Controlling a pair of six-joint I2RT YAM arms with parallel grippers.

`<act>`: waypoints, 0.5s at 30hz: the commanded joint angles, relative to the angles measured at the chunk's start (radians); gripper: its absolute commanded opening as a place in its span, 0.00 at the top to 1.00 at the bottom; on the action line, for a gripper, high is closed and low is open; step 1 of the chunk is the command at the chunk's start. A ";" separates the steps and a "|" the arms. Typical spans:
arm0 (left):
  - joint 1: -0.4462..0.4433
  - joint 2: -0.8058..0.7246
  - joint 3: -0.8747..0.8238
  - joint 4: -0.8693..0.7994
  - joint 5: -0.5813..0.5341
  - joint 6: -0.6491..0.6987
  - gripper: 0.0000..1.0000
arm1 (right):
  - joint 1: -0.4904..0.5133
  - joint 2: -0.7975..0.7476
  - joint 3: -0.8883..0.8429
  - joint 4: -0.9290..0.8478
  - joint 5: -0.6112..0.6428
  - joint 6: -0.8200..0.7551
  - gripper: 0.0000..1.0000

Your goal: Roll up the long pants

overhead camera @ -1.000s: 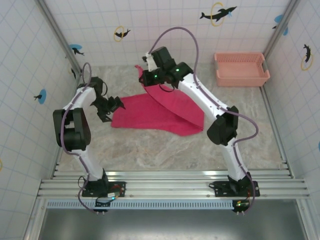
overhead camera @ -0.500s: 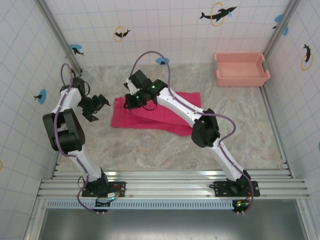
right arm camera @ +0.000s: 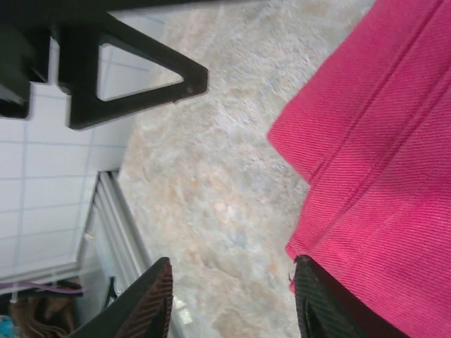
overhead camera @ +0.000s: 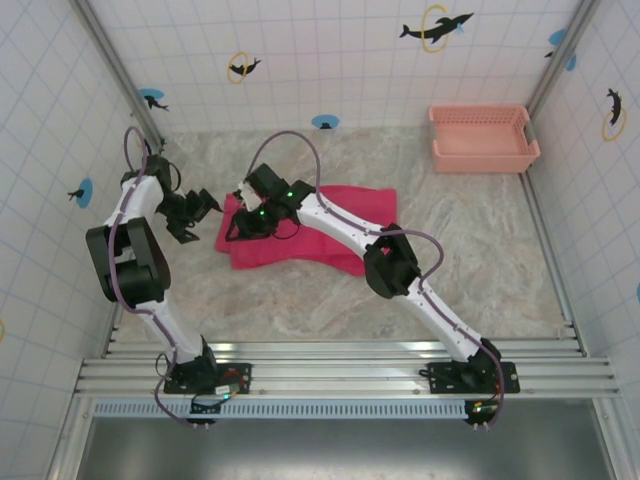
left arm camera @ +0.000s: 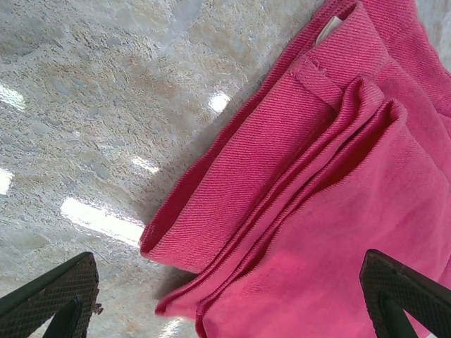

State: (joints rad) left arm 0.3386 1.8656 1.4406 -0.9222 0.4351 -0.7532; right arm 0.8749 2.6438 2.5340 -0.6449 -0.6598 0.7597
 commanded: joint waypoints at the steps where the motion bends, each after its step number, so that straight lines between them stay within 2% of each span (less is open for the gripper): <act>1: -0.002 -0.023 -0.020 -0.034 -0.009 0.041 0.03 | -0.067 -0.076 0.062 0.023 -0.024 -0.033 0.47; 6: -0.007 -0.063 -0.049 -0.020 -0.019 0.073 0.03 | -0.185 -0.196 0.040 -0.103 0.004 -0.141 0.45; 9: -0.039 -0.074 -0.040 -0.047 -0.058 0.116 0.03 | -0.265 -0.290 -0.045 -0.248 0.068 -0.264 0.45; 15: -0.221 -0.079 0.000 -0.092 -0.136 0.159 0.03 | -0.446 -0.536 -0.405 -0.384 0.215 -0.456 0.44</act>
State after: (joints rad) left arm 0.1955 1.8172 1.4059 -0.9573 0.3462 -0.6453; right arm 0.4625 2.2021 2.2318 -0.8886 -0.5369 0.4431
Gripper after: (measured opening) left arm 0.975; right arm 0.560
